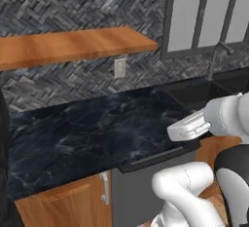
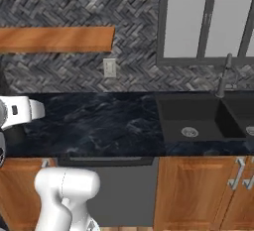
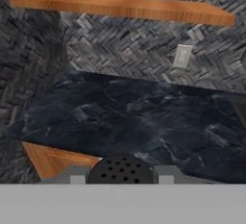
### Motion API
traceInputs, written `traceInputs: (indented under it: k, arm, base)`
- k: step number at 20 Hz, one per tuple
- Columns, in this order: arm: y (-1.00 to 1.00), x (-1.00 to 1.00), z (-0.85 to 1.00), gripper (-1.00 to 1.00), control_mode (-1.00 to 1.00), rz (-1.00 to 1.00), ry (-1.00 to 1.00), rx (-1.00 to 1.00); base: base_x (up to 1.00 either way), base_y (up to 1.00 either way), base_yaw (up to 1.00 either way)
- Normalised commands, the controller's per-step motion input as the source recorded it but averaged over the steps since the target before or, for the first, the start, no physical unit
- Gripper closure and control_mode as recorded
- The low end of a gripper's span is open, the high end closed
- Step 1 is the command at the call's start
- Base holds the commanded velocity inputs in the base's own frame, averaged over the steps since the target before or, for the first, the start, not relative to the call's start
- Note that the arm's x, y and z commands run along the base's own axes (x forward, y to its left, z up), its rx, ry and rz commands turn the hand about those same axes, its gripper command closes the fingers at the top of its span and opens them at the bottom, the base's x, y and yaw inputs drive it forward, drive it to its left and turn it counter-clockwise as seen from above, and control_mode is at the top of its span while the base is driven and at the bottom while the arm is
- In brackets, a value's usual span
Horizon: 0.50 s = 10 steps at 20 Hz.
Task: Collect the turmeric, mayonnaise, and shaker from the cabinet and place them next to the stove.
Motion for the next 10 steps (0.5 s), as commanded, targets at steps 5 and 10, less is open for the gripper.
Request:
traceInputs:
  k: [5,10]
  arm:
    - [0.0,0.0,0.0,1.0,1.0,0.0,0.0,0.0]
    - [0.0,0.0,0.0,1.0,1.0,0.0,0.0,0.0]
  base:
    - [-0.1,0.0,-0.73]
    - [0.0,0.0,-0.75]
